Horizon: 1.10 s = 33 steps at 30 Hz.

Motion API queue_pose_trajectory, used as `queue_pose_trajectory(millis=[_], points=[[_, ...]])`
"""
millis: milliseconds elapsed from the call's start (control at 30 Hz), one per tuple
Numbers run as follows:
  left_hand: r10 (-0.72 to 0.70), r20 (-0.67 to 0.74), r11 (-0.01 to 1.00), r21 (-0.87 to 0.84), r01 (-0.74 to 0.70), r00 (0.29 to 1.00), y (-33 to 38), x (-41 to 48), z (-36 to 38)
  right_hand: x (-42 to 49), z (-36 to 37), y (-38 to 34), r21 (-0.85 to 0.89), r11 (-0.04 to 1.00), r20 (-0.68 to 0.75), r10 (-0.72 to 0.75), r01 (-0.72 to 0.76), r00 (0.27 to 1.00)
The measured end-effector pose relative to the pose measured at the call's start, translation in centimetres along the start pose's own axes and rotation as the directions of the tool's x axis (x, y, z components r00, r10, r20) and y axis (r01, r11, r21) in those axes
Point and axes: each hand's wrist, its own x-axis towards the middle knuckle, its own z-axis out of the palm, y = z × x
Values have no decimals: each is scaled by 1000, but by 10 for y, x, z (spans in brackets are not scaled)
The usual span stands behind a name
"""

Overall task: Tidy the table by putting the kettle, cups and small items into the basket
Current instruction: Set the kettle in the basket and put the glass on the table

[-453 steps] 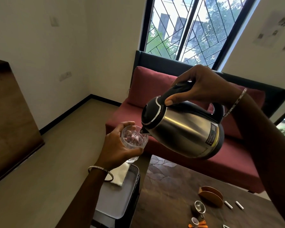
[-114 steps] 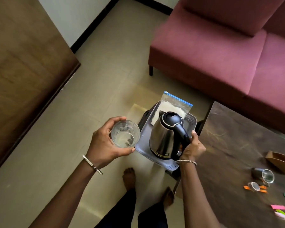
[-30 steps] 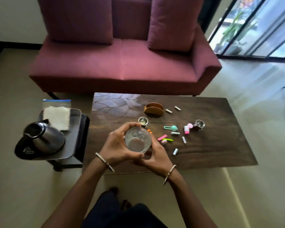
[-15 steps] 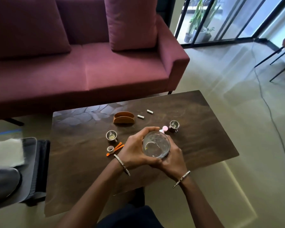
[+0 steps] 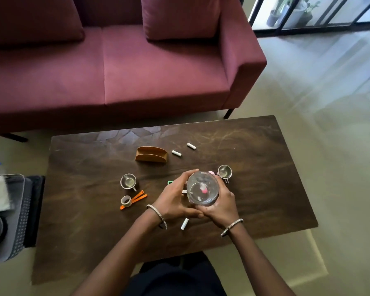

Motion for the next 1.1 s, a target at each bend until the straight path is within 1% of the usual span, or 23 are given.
queue_pose_trajectory(millis=[200,300,400,633,733,900,1100], points=[[-70,-16,997,30,71,997,-43,51,2,59,8,41,-22,999,157,36,-33,987],[-106,-93,993,40,110,990,-70,79,7,96,15,66,-31,1000,241,13,-6,970],[-139,-162,989,27,145,977,-97,107,14,131,25,87,-50,998,291,-17,33,957],[-219,-294,976,-65,209,930,-154,174,34,200,47,145,-97,995,341,24,10,940],[-268,-309,963,-85,254,913,-174,195,40,220,55,167,-133,991,361,24,26,932],[-322,-351,947,-129,296,879,-198,209,51,236,69,195,-131,991,362,36,13,932],[-308,-371,952,-122,282,876,-213,214,58,241,78,212,-99,995,367,41,-5,929]])
